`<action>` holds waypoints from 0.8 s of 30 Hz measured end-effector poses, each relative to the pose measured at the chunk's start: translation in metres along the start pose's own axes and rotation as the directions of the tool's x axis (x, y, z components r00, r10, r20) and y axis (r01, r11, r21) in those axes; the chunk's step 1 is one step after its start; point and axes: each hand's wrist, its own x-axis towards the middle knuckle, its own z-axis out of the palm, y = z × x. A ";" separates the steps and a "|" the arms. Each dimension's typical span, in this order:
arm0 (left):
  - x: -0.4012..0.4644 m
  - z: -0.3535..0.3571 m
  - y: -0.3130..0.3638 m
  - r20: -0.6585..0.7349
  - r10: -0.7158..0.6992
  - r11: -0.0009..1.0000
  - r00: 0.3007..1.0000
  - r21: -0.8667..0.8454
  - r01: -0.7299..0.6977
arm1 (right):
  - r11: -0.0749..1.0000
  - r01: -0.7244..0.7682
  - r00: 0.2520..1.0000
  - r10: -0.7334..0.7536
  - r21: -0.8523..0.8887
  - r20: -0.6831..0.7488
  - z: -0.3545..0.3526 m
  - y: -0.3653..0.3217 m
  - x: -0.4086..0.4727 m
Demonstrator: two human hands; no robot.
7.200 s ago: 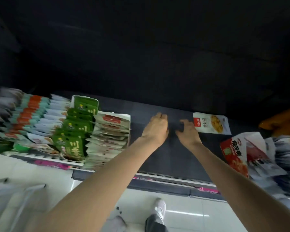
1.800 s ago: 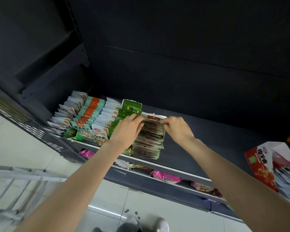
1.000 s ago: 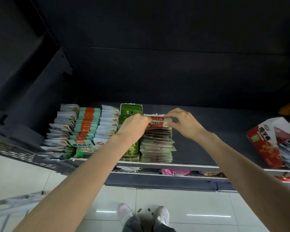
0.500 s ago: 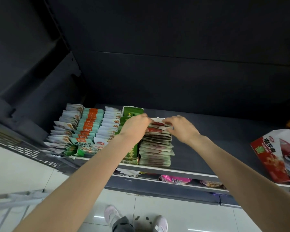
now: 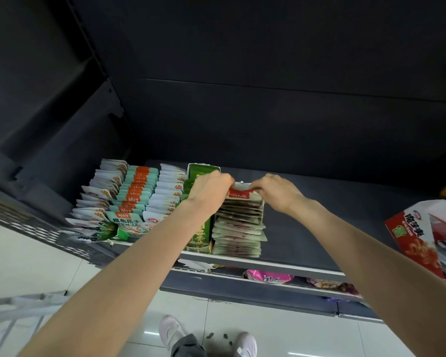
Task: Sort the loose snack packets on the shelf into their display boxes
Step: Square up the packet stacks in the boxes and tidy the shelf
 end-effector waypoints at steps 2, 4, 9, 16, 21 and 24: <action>-0.003 -0.005 -0.001 -0.053 0.005 1.000 0.999 0.028 -0.003 | 0.997 0.000 0.998 0.005 0.078 -0.062 -0.004 0.000 -0.007; -0.007 -0.010 -0.003 -0.120 0.005 0.999 0.993 0.048 0.001 | 0.985 0.005 0.991 0.018 0.173 -0.130 -0.006 0.000 -0.013; -0.003 -0.014 -0.001 -0.024 -0.040 0.999 0.999 0.005 0.040 | 0.889 0.005 0.990 0.060 0.457 -0.127 -0.002 -0.002 -0.016; -0.003 -0.006 0.000 -0.066 -0.002 0.997 0.998 -0.083 -0.003 | 0.964 -0.005 0.994 0.034 0.266 -0.107 -0.006 0.001 -0.016; -0.002 -0.005 -0.002 -0.054 0.076 0.997 0.996 -0.025 -0.077 | 0.997 -0.026 0.984 0.040 0.078 -0.172 -0.001 -0.008 -0.016; 0.001 -0.006 0.002 0.064 0.136 0.990 0.989 0.030 -0.138 | 0.997 -0.037 0.995 0.043 0.072 -0.094 0.004 -0.008 -0.014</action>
